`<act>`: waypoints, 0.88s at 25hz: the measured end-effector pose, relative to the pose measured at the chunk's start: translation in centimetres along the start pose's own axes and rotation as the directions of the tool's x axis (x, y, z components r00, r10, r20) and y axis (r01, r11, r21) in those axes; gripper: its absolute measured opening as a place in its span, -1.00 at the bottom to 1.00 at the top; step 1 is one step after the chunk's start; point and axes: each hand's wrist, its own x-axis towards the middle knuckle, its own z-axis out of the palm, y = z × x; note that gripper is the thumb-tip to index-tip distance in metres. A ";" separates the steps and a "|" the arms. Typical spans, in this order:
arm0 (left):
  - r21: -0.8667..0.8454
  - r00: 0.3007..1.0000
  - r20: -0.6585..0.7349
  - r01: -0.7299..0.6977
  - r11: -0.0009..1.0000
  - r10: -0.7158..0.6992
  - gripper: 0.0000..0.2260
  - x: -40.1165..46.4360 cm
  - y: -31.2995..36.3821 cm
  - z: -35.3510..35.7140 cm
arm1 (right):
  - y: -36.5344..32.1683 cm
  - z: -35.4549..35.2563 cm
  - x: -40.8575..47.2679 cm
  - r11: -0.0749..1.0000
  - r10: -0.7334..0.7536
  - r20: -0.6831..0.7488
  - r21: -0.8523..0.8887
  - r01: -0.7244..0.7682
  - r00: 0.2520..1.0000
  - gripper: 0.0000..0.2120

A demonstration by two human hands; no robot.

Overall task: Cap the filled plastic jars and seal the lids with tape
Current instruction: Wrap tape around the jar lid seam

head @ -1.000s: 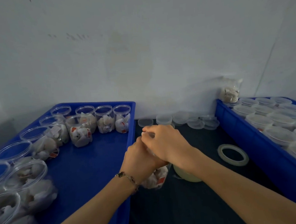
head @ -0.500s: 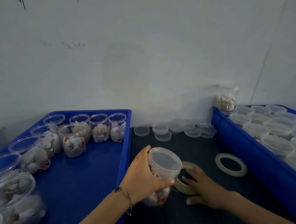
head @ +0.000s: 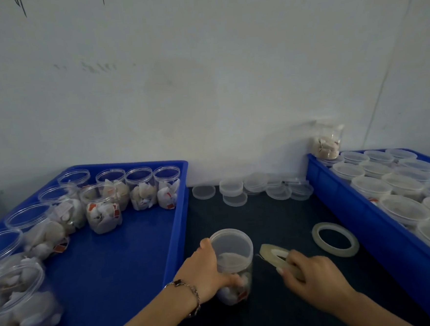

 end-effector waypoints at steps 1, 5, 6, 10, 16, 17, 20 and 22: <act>0.011 1.000 0.005 -0.007 1.000 0.006 0.02 -0.1 0.0 0.0 | -0.4 -0.4 -0.2 1.000 -0.019 -0.004 0.001 0.019 1.000 -0.78; 0.174 0.891 -0.133 -0.410 0.895 0.434 -0.12 -1.6 1.0 -1.0 | -1.9 -1.8 -1.1 0.996 -0.081 -0.006 -0.024 0.081 0.997 -0.77; 0.242 0.832 -0.154 -0.491 0.837 0.533 -0.27 -1.7 1.1 -1.2 | -2.1 -2.1 -1.3 0.996 -0.088 -0.011 -0.031 0.088 0.996 -0.77; 0.418 0.733 -0.125 -0.572 0.705 0.669 -0.55 -2.0 1.6 -0.9 | -2.9 -3.1 -1.9 0.994 -0.091 -0.019 -0.062 0.090 0.996 -0.75; 0.344 0.760 -0.074 -0.588 0.732 0.645 -0.70 -1.1 1.6 0.4 | -3.5 -3.7 -2.2 0.987 -0.137 -0.061 -0.093 0.131 0.989 -0.61; 0.331 0.763 -0.088 -0.584 0.741 0.641 -0.72 -1.2 1.6 0.4 | -3.6 -3.6 -2.2 0.987 -0.129 -0.043 -0.105 0.124 0.991 -0.64; 0.251 0.794 -0.085 -0.567 0.784 0.601 -0.80 -2.1 1.7 0.0 | -3.3 -3.6 -2.0 0.982 -0.108 0.012 -0.151 0.109 0.994 -0.60; 0.202 0.843 -0.033 -0.520 0.830 0.537 -0.84 -2.5 1.9 -0.2 | -3.0 -3.1 -1.6 0.975 -0.099 0.068 -0.193 0.110 0.993 -0.56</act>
